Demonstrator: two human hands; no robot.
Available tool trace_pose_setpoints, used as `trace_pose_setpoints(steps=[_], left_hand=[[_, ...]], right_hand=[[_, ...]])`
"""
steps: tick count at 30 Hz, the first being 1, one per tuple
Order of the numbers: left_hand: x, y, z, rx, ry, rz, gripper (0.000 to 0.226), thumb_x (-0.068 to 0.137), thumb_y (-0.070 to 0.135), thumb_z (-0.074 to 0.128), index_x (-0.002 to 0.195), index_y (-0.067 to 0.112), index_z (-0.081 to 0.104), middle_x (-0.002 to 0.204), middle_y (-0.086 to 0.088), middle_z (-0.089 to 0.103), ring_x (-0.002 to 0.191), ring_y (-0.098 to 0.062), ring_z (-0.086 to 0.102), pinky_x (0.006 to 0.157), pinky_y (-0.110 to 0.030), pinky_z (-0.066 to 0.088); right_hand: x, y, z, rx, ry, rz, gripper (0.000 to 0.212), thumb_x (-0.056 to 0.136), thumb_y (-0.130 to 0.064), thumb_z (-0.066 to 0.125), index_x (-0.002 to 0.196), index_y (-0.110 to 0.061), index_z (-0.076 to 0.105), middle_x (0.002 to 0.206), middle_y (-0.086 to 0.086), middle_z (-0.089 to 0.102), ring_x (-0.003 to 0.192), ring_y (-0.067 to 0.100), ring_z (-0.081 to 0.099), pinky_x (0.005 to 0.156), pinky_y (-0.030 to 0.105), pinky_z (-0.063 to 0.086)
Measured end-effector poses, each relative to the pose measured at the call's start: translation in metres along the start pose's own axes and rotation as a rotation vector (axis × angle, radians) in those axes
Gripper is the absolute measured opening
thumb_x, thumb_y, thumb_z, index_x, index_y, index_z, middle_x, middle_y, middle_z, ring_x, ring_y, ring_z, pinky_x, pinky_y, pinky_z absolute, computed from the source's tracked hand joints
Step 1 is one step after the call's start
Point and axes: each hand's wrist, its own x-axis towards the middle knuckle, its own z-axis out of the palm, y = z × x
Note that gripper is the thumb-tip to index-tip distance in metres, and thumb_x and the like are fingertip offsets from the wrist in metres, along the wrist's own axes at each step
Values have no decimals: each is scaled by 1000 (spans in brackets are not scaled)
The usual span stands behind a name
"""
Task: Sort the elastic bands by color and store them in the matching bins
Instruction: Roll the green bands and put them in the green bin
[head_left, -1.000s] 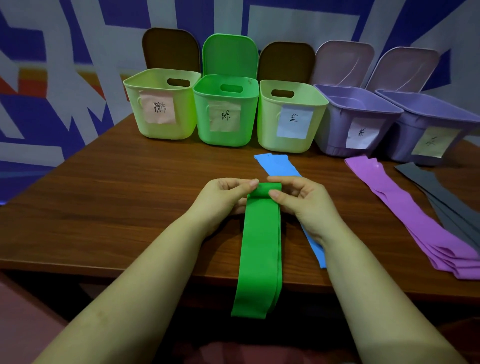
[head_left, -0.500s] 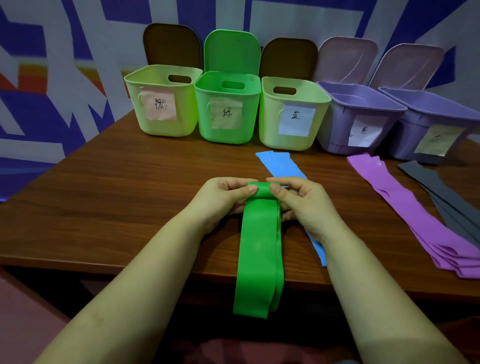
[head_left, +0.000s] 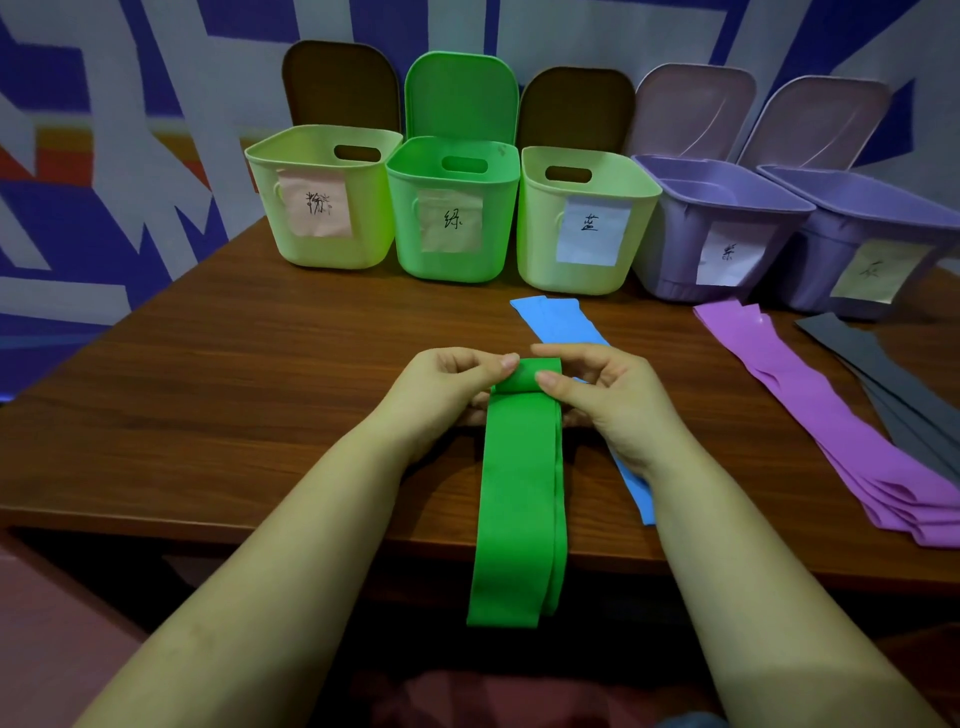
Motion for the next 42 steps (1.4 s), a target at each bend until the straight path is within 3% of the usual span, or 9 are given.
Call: trace_pose_setpoints(steps=[8,14,19,21,23,27,33,37,42], left_hand=[[-7,5,8,101,106,72,30,92,31,56,76,6,61,65,-5,63,62,-14,61,61,-23,49],[-24,10,27,-35,203,32,51,90,49,50,113,5,62,105,-17,67,97,-29,65,94,-44,48],[-44,17,44,-217,226,105,50,97,44,37,69,16,67,67,-8,64,59,-12,60,64,-24,48],[-49,18,51,-145,262,177,56,86,64,39,88,15,64,88,-11,64,81,-16,60,81,-30,47],[-57,17,56,-37,260,213,56,70,79,35,87,32,60,92,7,62,95,-19,58,94,-39,45],[-72,13,62,-23,337,233,56,63,85,35,64,31,51,66,8,52,74,-22,49,79,-51,40],[-103,15,75,52,433,414,49,84,67,28,76,22,45,69,13,46,63,3,45,61,-9,39],[-114,1,75,178,426,600,37,87,53,37,80,17,42,70,16,47,60,4,42,57,-11,35],[-124,-6,73,235,402,658,24,85,46,40,85,22,40,76,24,49,64,6,45,60,-7,36]], right_hand=[[-1,-2,2,-26,-2,-3,17,86,-8,63,101,-16,67,84,7,70,65,10,66,51,19,53],[-9,-15,8,-61,-71,-75,15,86,-9,61,98,-15,68,76,-6,73,76,7,68,70,19,54],[-30,-32,15,-72,-106,-160,14,88,-5,59,97,-15,65,62,-14,66,62,-4,61,63,12,49],[-39,-33,20,-25,-61,-190,12,87,-9,63,94,-17,66,72,-11,69,70,0,64,66,15,50],[-50,-29,25,35,4,-212,12,81,-17,68,92,-21,67,82,-7,71,81,6,66,75,21,51],[-72,-22,35,121,97,-246,17,79,-16,66,94,-22,67,88,-6,71,88,8,66,78,22,51],[-101,-13,52,330,98,-253,26,75,-21,68,101,-25,68,93,-2,69,95,14,65,82,26,50],[-112,-8,57,161,160,-238,54,69,-66,67,103,-25,65,98,18,60,95,29,57,91,43,45],[-119,-4,62,-54,224,-325,57,76,-77,46,87,-23,59,86,-3,64,83,14,61,76,30,49]])
